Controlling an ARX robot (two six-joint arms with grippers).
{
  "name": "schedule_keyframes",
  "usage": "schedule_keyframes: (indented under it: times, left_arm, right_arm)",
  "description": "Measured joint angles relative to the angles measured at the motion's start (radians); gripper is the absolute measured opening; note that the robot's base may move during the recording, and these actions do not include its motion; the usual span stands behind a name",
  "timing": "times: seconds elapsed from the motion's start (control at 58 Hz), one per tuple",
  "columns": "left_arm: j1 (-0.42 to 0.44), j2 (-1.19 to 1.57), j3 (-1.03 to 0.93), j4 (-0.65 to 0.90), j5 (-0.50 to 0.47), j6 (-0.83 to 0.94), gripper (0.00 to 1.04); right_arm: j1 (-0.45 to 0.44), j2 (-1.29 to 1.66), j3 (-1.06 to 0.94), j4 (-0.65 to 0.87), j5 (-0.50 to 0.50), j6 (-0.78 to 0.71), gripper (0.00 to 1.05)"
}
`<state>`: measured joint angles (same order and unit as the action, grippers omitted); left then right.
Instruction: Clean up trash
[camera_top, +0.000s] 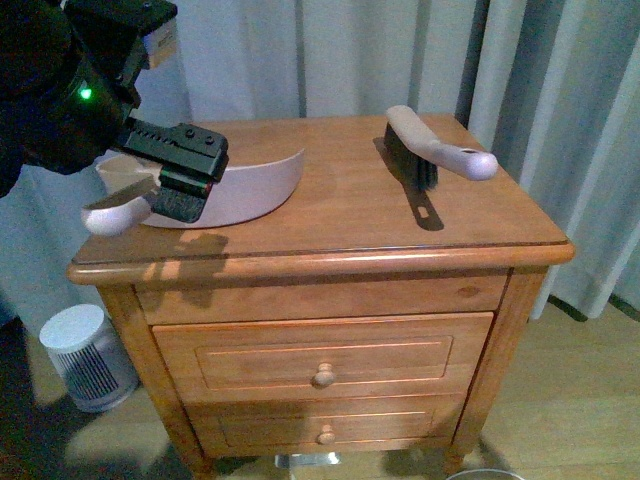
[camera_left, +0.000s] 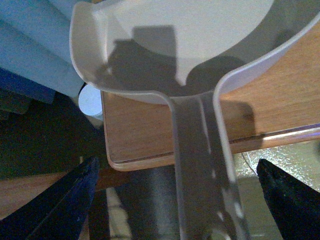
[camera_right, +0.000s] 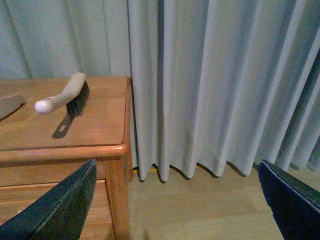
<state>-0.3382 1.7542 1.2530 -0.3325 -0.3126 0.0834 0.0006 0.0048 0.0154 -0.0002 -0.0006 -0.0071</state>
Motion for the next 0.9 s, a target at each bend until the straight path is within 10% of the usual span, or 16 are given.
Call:
schedule_keyframes:
  times: [0.587, 0.897]
  left_arm:
    - [0.02, 0.019, -0.016, 0.003, 0.03, 0.017, 0.97]
    - [0.011, 0.019, -0.031, -0.002, 0.039, 0.011, 0.48]
  right_arm:
    - [0.0, 0.0, 0.0, 0.0, 0.0, 0.0, 0.97]
    - [0.0, 0.0, 0.0, 0.0, 0.0, 0.0, 0.97]
